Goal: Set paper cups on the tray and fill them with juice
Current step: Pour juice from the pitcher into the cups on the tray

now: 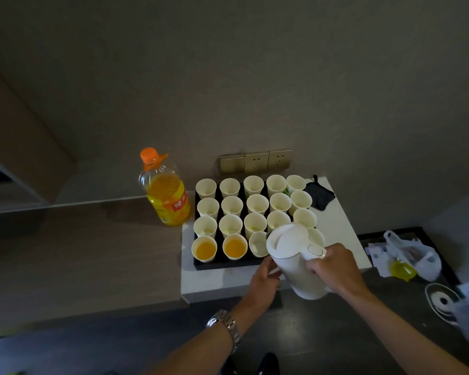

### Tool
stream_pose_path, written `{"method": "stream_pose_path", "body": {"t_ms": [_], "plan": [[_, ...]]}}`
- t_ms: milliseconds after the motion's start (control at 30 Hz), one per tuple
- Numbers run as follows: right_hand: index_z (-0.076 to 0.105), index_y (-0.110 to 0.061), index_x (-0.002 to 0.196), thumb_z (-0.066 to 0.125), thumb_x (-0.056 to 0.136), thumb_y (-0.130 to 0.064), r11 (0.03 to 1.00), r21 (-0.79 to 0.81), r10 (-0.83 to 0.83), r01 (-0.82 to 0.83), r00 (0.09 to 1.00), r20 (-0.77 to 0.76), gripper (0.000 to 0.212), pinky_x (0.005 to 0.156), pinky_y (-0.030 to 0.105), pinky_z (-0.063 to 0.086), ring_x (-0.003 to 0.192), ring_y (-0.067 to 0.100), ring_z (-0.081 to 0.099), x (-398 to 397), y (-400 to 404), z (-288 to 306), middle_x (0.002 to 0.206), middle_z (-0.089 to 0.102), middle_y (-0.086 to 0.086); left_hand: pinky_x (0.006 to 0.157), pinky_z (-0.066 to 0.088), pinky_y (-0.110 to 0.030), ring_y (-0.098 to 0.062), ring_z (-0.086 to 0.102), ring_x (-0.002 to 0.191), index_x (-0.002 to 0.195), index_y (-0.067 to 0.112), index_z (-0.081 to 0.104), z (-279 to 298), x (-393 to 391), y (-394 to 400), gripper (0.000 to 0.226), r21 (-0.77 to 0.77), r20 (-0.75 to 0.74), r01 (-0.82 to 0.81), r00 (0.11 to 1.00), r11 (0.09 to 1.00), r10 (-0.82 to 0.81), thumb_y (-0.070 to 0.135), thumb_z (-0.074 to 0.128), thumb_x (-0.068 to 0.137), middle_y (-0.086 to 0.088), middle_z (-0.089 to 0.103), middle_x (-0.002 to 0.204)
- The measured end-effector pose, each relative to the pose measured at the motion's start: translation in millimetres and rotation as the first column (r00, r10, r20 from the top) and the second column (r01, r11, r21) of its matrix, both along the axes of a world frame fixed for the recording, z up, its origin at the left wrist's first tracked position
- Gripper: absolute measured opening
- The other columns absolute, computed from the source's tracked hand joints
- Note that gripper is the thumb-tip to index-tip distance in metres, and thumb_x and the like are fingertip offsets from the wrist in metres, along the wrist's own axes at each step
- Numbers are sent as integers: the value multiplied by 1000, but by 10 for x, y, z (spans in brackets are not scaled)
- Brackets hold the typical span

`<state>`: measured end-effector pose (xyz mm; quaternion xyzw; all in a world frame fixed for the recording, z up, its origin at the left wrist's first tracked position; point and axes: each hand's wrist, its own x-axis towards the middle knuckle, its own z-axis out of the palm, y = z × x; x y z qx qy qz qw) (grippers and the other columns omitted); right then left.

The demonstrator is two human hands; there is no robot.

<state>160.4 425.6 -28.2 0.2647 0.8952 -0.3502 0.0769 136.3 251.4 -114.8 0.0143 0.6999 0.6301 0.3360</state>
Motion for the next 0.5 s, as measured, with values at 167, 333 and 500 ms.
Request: {"method": "stream_pose_path", "body": {"t_ms": [167,333,500], "plan": [[62,-9,87,82,73,-21,1000,6,6,-6,999,34,27,54,22,40,84,20,62,-52,-47,55,84,63,3,93,50,-20,-15,48,136,155,26,35,-28,10,11,73,30,40,-24,999,999,23,-11,46,93,2,46,151],[58,-11,75,79,74,-22,998,54,20,-24,998,61,24,55,23,39,75,16,58,-112,-121,149,78,61,2,92,54,-21,-20,48,139,153,26,38,-26,3,45,67,23,59,-40,998,999,38,-7,49,95,2,49,148],[57,-9,70,77,75,-21,993,108,31,-41,995,95,24,54,24,39,69,16,58,-159,-199,248,72,60,4,108,49,-35,-20,50,135,149,28,40,-40,-27,64,63,-7,115,-46,992,999,47,-5,50,96,3,51,143]]}}
